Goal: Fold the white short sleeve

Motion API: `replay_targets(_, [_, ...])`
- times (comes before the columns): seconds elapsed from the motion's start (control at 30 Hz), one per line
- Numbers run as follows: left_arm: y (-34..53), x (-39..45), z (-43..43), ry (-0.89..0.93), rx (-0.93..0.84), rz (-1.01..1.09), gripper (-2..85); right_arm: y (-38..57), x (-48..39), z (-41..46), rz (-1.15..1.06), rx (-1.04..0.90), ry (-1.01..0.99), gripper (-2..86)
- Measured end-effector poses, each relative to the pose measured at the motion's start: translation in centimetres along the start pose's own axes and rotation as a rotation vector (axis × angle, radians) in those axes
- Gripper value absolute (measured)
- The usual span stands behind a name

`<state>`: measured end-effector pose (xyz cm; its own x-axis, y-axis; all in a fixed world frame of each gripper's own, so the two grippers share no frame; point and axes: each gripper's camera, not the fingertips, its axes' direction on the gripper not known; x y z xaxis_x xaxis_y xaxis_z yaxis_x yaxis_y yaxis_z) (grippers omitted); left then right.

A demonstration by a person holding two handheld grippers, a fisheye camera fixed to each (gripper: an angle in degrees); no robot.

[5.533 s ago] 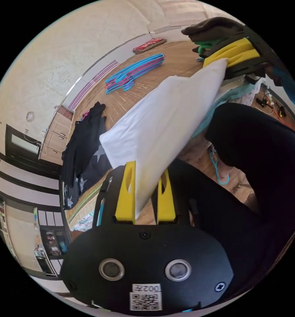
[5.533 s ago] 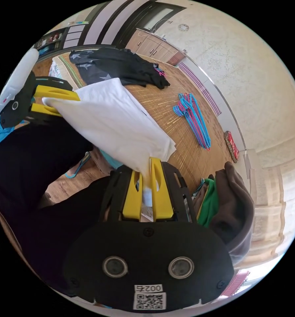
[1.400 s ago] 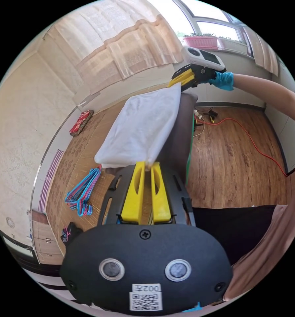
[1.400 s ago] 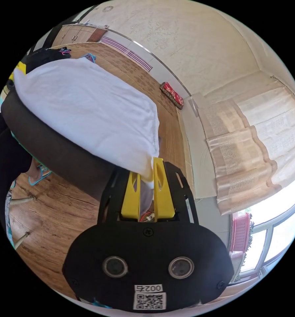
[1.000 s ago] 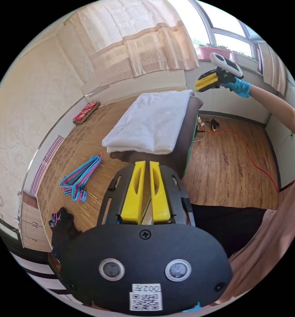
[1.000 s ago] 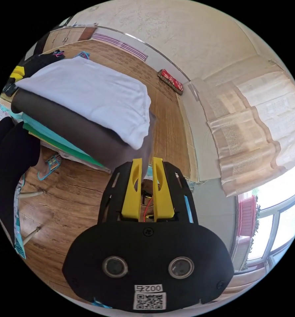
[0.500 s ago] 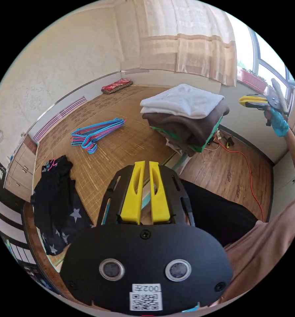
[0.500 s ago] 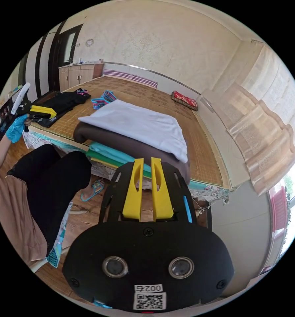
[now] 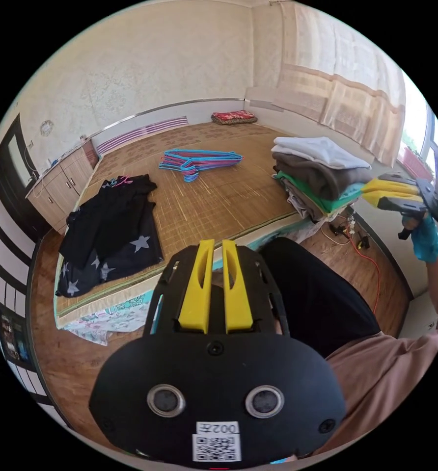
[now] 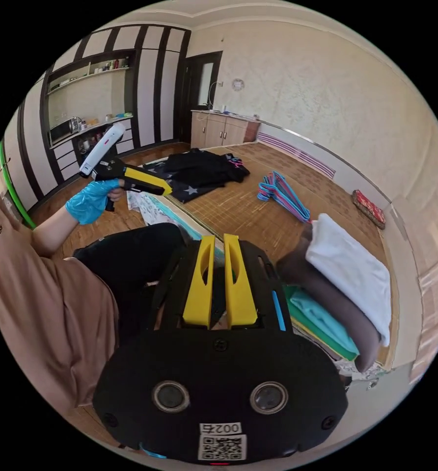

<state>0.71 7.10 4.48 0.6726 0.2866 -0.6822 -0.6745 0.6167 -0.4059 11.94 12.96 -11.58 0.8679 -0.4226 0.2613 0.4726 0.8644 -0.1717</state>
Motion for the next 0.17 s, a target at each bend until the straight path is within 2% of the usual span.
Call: replay_targets(0.17, [2.4,-2.8,-0.5,-0.050,0.007,-0.065,-1.6,-1.6,-4.7,5.0,-0.021,-0.020,-0.041,4.0])
